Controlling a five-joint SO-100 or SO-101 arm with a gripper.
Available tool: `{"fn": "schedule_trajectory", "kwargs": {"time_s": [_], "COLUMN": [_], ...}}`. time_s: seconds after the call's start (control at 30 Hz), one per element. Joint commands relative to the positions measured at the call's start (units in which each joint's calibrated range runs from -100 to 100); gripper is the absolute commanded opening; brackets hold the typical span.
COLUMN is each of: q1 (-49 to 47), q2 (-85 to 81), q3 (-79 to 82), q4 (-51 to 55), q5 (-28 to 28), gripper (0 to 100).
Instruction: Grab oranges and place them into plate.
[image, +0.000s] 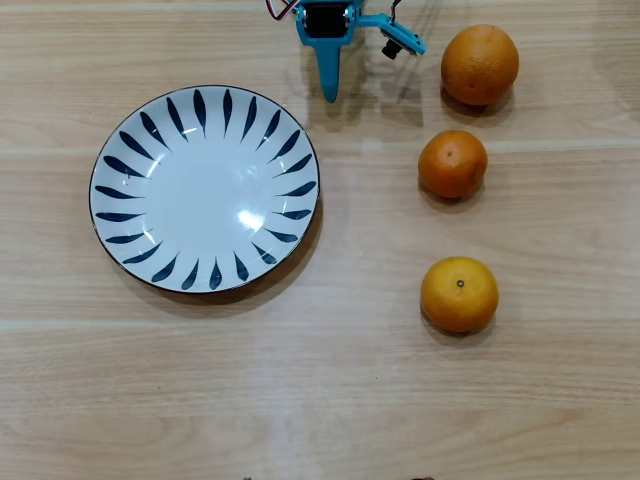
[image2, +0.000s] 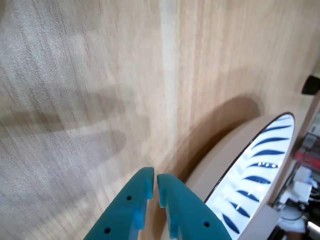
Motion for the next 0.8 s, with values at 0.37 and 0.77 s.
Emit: {"fn": "schedule_trajectory", "kwargs": {"time_s": [0.37,0.77], "q1": [0.07,-0.17], "q2": [-0.42,-0.42], "q3": [-0.06,-0.15], "q4": [-0.43,-0.34], "q5": [0.15,0.10], "gripper": [2,2]}}
